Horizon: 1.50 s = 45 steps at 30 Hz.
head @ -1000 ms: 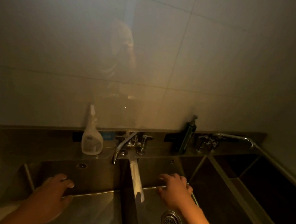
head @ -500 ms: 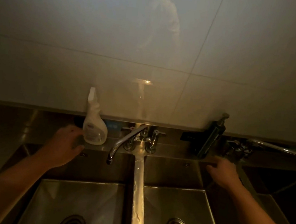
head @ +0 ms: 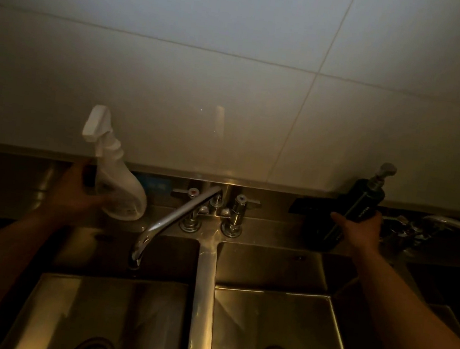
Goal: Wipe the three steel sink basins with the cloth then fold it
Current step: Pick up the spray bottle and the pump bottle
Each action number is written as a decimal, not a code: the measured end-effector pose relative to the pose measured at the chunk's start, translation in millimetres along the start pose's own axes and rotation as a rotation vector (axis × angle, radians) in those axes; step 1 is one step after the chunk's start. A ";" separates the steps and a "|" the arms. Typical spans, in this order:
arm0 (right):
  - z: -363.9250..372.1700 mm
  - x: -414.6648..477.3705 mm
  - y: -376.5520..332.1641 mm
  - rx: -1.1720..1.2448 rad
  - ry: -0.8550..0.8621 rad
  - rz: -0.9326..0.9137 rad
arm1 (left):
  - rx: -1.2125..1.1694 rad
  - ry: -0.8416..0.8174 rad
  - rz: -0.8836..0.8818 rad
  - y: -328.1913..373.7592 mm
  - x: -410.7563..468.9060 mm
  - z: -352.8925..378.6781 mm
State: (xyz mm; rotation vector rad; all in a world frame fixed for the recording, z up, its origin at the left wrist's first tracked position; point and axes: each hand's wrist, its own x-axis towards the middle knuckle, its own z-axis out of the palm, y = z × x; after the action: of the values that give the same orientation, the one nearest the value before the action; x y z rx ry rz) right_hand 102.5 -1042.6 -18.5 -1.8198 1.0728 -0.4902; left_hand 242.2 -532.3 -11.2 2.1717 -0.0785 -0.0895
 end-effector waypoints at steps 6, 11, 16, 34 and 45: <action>6.9 11.6 3.0 0.056 0.019 -0.050 | -0.095 0.013 -0.006 -7.7 16.3 6.7; 2.5 7.9 3.2 0.047 0.015 -0.075 | -0.085 0.012 -0.045 -3.9 16.7 5.7; -5.4 -20.2 -8.0 0.092 0.001 -0.127 | -0.058 0.122 -0.070 10.4 2.5 11.1; 9.7 -316.2 -81.5 0.123 -0.454 -0.281 | -0.348 0.262 0.034 28.8 -110.8 -65.6; 78.0 -479.5 -115.7 0.142 -0.513 -0.261 | -0.433 0.191 0.038 -17.9 -171.1 -193.3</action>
State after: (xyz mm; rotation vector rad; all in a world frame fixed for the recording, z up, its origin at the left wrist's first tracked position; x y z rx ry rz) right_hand -46.9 -580.6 98.2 -1.8287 0.4451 -0.2200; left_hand 90.5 -348.3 89.3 1.7355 0.0091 0.1148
